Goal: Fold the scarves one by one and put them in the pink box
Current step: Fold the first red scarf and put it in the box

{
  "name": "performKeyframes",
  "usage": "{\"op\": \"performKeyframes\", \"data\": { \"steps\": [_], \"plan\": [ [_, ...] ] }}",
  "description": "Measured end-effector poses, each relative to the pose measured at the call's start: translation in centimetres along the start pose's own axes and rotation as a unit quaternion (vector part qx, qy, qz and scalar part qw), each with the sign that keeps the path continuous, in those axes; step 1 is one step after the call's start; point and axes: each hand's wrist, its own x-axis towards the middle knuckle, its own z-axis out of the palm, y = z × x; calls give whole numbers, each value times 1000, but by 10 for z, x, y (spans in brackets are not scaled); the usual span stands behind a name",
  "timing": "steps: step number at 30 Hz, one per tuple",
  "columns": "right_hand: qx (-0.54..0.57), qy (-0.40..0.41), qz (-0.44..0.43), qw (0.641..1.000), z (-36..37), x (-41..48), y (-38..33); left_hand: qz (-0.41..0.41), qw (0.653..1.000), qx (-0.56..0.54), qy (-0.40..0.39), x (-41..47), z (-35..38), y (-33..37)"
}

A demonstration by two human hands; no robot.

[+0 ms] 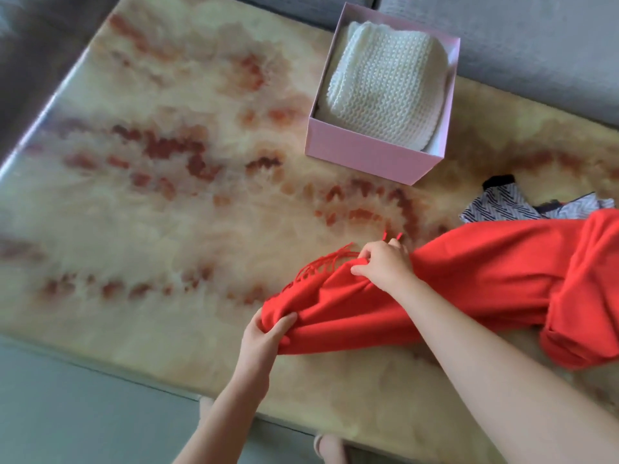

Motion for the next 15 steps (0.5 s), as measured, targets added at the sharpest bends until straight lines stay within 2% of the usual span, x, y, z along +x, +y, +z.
{"op": "performKeyframes", "data": {
  "steps": [4, 8, 13, 15],
  "plan": [
    [27, 21, -59, 998, -5, -1, -8, 46, 997, 13, 57, -2, -2, -3],
    [130, 51, -88, 986, -27, 5, -36, 67, 990, 14, 125, -5, -13, -3],
    [114, 137, -204, 963, -52, 16, -94, 81, 980, 47, 174, -6, -38, 16],
    [83, 145, -212, 963, -57, 27, -117, 90, 977, 50, 186, -3, -58, 24]
  ]
}}
